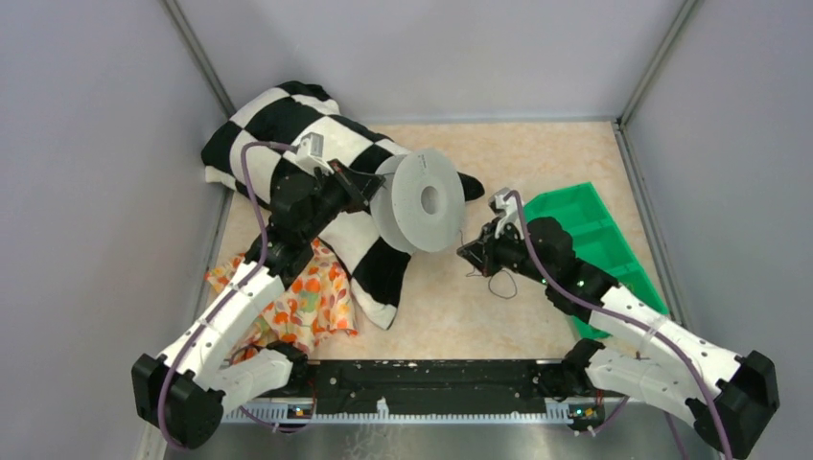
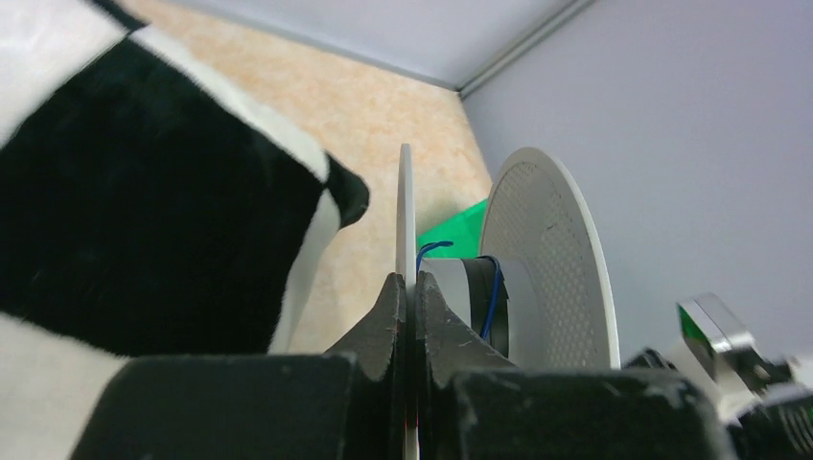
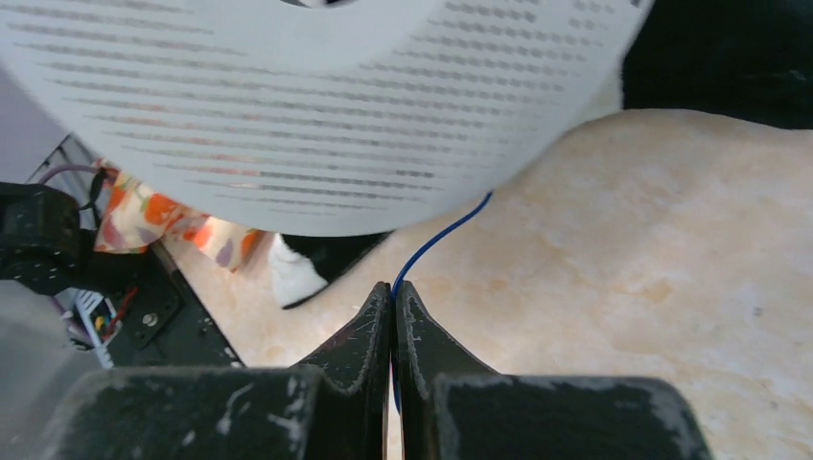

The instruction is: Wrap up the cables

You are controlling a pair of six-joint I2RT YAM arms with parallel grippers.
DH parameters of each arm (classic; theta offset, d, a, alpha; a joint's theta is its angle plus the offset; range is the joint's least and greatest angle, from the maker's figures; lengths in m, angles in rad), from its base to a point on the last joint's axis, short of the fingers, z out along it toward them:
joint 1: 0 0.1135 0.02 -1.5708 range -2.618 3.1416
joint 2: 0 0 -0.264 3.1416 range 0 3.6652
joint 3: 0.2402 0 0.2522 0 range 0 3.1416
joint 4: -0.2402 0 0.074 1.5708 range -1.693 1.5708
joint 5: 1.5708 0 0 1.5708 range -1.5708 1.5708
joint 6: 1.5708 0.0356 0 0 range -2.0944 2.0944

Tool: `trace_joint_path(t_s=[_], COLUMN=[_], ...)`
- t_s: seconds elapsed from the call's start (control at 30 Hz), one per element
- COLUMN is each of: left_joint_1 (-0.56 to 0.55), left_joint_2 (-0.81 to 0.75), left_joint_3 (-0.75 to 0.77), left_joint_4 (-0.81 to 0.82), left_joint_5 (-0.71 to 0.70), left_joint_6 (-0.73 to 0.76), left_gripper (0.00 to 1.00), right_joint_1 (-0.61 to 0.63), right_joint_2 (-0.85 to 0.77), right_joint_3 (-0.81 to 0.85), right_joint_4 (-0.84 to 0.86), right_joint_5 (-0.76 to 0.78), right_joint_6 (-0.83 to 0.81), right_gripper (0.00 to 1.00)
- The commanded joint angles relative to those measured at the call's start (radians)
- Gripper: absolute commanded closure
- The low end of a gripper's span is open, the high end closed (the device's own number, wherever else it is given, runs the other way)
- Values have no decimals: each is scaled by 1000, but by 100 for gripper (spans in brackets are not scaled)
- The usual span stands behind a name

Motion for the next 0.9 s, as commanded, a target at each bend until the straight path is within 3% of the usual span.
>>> trace_joint_path(t_s=[0.0, 0.2, 0.47, 0.67, 0.87], left_joint_1=[0, -26, -243, -306, -358], left_joint_2=[-32, -42, 43, 92, 157], left_joint_3=[-5, -5, 98, 127, 159], left_joint_4=[156, 84, 35, 62, 105], left_joint_5=[-132, -277, -578, -636, -606], left_joint_6=[-141, -154, 15, 100, 246], left_gripper=[100, 100, 100, 100, 100], right_joint_1=[109, 252, 273, 273, 273], right_joint_2=[10, -4, 27, 23, -15], right_joint_3=[-10, -34, 43, 93, 120], right_joint_4=[129, 112, 98, 69, 66], right_joint_5=[52, 111, -22, -25, -28], right_joint_6=[53, 75, 83, 85, 96], right_gripper=[100, 100, 100, 100, 100])
